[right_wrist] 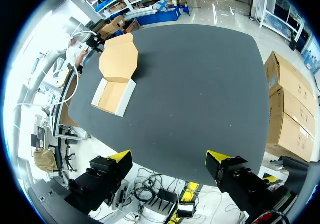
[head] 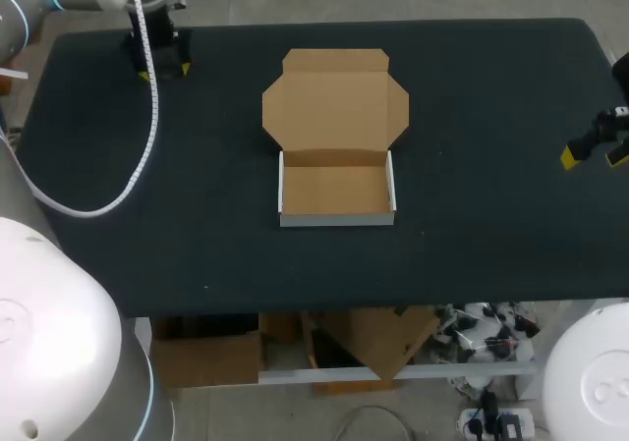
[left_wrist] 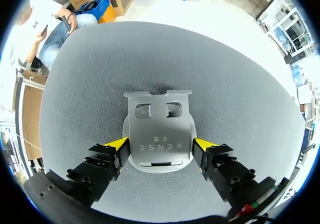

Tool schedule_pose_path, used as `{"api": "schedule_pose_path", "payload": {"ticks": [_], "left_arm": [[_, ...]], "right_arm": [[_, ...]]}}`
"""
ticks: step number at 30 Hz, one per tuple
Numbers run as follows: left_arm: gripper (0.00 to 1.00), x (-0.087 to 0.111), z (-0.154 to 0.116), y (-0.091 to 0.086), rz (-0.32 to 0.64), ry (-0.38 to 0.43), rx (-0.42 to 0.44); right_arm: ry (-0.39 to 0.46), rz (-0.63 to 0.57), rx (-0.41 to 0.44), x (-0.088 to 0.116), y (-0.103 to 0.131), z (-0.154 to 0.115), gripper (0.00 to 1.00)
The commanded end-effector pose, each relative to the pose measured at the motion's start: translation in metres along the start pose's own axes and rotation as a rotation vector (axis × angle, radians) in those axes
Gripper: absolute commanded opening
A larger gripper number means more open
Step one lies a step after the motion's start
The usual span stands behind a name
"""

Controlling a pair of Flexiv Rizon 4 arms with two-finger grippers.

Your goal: Assemble the packaging by folding the flat box into shape, placing the metal phone stand inside, and closing the box properly

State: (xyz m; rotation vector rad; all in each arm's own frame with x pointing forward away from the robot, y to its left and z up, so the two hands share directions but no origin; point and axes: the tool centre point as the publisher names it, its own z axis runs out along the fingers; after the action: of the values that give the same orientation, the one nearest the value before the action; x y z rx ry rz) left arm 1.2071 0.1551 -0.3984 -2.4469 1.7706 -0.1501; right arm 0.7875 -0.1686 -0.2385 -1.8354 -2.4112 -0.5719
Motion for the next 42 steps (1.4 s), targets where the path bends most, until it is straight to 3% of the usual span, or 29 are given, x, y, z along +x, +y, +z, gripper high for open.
{"api": "schedule_pose_path", "payload": {"ticks": [1,7,9,11,14,16,20,29,42], "left_arm": [[0.81,0.002,0.003,-0.007,-0.001,-0.008,-0.009],[0.78,0.002,0.004,-0.009,-0.002,-0.011,-0.01],[0.72,0.002,0.005,-0.01,-0.003,-0.012,-0.011],[0.48,0.002,0.005,-0.01,-0.003,-0.012,-0.012],[0.32,0.002,0.005,-0.01,-0.004,-0.011,-0.011],[0.14,0.002,0.005,-0.01,-0.004,-0.01,-0.01],[0.0,0.001,0.004,-0.009,-0.005,-0.008,-0.008],[0.0,-0.001,-0.003,-0.001,0.007,0.004,0.012],[0.0,-0.009,-0.026,0.027,0.037,0.012,0.054]], "right_arm": [[-0.001,0.001,0.002,0.0,0.0,-0.001,1.0],[-0.001,0.001,0.002,0.0,0.0,-0.001,1.0],[-0.001,0.001,0.002,0.0,0.0,-0.001,1.0],[-0.001,0.001,0.002,0.0,0.0,-0.001,1.0],[-0.001,0.001,0.002,0.0,0.0,-0.001,1.0],[-0.001,0.001,0.002,0.0,0.0,-0.001,1.0],[-0.001,0.001,0.002,0.0,0.0,-0.001,1.0],[-0.001,0.001,0.002,0.0,0.0,-0.001,1.0],[-0.001,0.001,0.002,0.0,0.0,-0.001,1.0]]}}
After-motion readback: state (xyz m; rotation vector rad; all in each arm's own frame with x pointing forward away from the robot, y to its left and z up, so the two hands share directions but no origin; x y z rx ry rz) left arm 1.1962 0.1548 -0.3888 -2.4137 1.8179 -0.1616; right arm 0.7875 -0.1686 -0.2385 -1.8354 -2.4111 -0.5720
